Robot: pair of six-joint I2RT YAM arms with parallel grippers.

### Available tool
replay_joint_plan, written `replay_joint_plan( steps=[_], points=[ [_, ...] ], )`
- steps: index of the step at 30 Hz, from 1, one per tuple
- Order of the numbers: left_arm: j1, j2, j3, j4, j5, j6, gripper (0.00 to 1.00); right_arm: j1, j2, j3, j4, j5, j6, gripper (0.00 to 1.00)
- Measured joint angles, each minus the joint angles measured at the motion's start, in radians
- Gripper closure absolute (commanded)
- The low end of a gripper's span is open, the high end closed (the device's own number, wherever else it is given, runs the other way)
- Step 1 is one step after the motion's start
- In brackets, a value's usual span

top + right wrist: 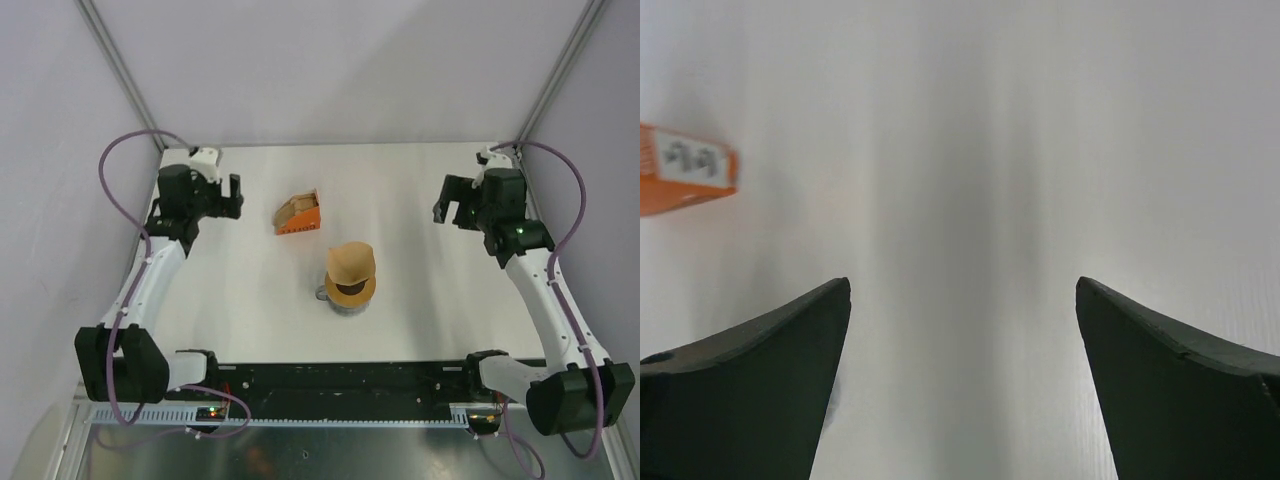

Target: Place the coffee filter in the dripper

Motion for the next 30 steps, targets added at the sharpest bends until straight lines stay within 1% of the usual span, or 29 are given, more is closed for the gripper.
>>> replay_joint_plan(
  steps=[4,7,12,15,21,26,30],
  points=[
    [0.106,-0.012,-0.181,0.161,-0.081,-0.009,0.0,-0.105,-0.019,-0.161,0.104,0.017,0.016,0.01],
    [0.164,-0.013,-0.319,0.309,-0.134,-0.027,0.0,-0.156,-0.046,-0.302,0.198,0.026,0.018,0.01],
    [0.184,-0.013,-0.48,0.5,-0.152,-0.072,0.0,-0.206,-0.048,-0.465,0.373,0.025,0.021,0.01],
    [0.184,-0.005,-0.514,0.561,-0.163,-0.102,0.0,-0.221,-0.04,-0.541,0.496,0.029,0.027,0.01],
    [0.185,0.072,-0.543,0.688,-0.217,-0.134,0.0,-0.221,-0.038,-0.74,0.788,0.058,0.035,0.01],
    [0.185,0.093,-0.642,0.777,-0.206,-0.143,0.0,-0.221,-0.019,-0.866,0.978,0.082,0.034,0.01],
    [0.185,0.097,-0.68,0.821,-0.178,-0.143,0.0,-0.221,0.011,-0.921,1.084,0.095,0.034,0.01]
  ],
)
